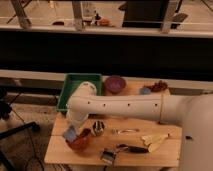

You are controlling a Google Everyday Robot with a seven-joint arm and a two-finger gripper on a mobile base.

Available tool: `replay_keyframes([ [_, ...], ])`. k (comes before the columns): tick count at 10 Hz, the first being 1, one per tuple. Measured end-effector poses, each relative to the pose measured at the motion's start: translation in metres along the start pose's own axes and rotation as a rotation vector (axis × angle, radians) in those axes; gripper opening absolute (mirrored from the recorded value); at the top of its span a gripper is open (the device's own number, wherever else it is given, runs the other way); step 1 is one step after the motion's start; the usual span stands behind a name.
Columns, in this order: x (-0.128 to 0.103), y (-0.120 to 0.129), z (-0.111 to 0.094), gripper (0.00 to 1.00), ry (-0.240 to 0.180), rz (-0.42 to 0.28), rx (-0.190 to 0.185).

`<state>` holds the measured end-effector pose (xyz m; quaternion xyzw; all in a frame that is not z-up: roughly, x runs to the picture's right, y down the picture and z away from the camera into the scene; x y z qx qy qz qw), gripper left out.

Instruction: Wipe red bowl with sponge

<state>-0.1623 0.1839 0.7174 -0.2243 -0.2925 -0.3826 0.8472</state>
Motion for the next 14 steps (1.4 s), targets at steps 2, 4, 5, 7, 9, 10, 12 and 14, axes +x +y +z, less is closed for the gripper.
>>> replay_keyframes([
  [2, 0.001, 0.004, -0.006, 0.0, 0.015, 0.008, 0.004],
  [4, 0.004, 0.008, -0.011, 0.0, 0.033, 0.019, 0.008],
  [5, 0.005, 0.009, -0.012, 0.0, 0.038, 0.023, 0.009],
  [7, 0.008, 0.013, -0.015, 0.0, 0.05, 0.035, 0.009],
  [9, 0.01, 0.015, -0.017, 0.0, 0.058, 0.042, 0.008],
  [10, 0.012, 0.017, -0.019, 0.0, 0.061, 0.048, 0.007],
  [12, 0.014, 0.021, -0.021, 0.0, 0.067, 0.057, 0.006],
  [14, 0.013, 0.025, -0.02, 0.0, 0.065, 0.062, 0.0],
])
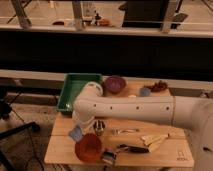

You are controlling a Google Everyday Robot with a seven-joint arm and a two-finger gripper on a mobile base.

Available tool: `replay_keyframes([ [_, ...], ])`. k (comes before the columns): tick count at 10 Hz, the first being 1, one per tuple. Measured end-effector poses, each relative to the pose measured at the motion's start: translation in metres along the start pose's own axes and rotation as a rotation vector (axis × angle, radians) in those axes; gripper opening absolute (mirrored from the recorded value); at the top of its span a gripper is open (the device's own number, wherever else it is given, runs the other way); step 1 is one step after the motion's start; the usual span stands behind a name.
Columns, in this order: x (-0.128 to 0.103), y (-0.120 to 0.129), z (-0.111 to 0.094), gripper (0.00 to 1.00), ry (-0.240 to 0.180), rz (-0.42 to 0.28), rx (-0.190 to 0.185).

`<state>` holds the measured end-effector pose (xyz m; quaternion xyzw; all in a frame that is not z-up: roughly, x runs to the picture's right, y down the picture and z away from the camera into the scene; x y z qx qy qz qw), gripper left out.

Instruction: Wipe red bowl with sponge

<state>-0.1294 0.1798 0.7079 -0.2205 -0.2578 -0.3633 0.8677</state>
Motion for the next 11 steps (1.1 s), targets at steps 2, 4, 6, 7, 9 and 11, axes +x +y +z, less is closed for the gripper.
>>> replay_keyframes([
  [2, -0.004, 0.007, 0.008, 0.0, -0.012, 0.0, -0.008],
  [4, -0.01, 0.015, 0.02, 0.0, -0.036, -0.003, -0.025],
  [6, -0.019, 0.021, 0.026, 0.0, -0.061, -0.014, -0.044],
  [7, -0.021, 0.026, 0.025, 0.0, -0.062, -0.016, -0.054],
  [9, -0.028, 0.032, 0.02, 0.0, -0.066, -0.01, -0.06],
  [11, -0.036, 0.036, 0.013, 0.0, -0.068, -0.006, -0.062],
])
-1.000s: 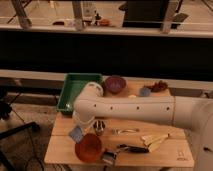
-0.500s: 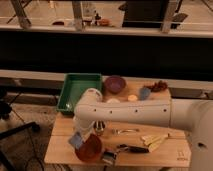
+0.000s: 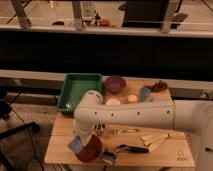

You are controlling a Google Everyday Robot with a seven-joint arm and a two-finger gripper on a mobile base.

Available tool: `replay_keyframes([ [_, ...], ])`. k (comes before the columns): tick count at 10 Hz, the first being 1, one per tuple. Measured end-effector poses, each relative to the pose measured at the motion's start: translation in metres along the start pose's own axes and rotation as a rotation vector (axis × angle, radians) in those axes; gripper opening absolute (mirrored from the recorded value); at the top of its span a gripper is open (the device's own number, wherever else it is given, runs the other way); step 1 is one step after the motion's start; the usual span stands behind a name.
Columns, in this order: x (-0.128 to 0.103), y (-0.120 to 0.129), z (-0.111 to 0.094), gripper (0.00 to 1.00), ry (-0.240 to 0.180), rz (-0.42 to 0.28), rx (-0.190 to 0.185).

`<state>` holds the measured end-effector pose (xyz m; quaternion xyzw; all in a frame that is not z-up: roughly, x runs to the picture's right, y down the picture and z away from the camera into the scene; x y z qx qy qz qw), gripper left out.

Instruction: Wipe red bowl with sponge

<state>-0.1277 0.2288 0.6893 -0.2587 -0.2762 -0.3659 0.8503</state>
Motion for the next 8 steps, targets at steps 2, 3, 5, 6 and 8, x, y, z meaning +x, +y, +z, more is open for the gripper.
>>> replay_keyframes([
  [2, -0.01, 0.006, -0.007, 0.0, -0.002, 0.002, -0.006],
  [3, -0.013, 0.008, -0.009, 0.0, -0.004, 0.003, -0.008],
  [5, -0.023, 0.015, -0.015, 0.0, -0.015, 0.005, -0.023],
  [6, -0.028, 0.018, -0.016, 0.0, -0.023, 0.007, -0.029],
  [8, -0.034, 0.025, -0.019, 0.0, -0.047, 0.013, -0.044],
])
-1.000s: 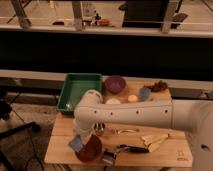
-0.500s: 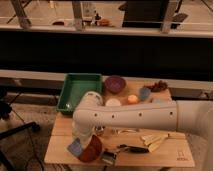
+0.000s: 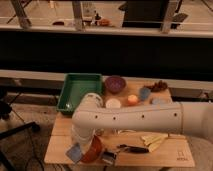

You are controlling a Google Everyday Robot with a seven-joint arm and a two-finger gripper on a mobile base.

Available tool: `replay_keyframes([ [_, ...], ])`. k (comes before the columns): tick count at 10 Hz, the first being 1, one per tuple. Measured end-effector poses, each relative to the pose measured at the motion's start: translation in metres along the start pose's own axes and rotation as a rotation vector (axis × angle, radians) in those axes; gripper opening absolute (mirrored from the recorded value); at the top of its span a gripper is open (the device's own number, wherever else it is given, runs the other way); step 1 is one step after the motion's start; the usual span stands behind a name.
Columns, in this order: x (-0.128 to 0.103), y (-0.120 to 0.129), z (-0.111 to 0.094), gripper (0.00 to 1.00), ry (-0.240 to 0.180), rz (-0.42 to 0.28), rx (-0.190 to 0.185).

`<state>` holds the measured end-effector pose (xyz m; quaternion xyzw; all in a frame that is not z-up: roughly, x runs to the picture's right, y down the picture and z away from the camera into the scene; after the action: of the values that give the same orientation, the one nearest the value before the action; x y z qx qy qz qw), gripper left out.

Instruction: Wipe red bowl with sponge

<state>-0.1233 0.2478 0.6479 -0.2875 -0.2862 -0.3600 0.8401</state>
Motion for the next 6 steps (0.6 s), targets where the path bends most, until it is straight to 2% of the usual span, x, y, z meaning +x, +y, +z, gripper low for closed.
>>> replay_keyframes([
  [2, -0.008, 0.009, 0.001, 0.0, -0.027, 0.003, -0.033],
  [4, -0.003, 0.025, 0.003, 0.0, -0.041, 0.035, -0.061],
  [6, 0.005, 0.039, 0.006, 0.0, -0.04, 0.071, -0.065],
])
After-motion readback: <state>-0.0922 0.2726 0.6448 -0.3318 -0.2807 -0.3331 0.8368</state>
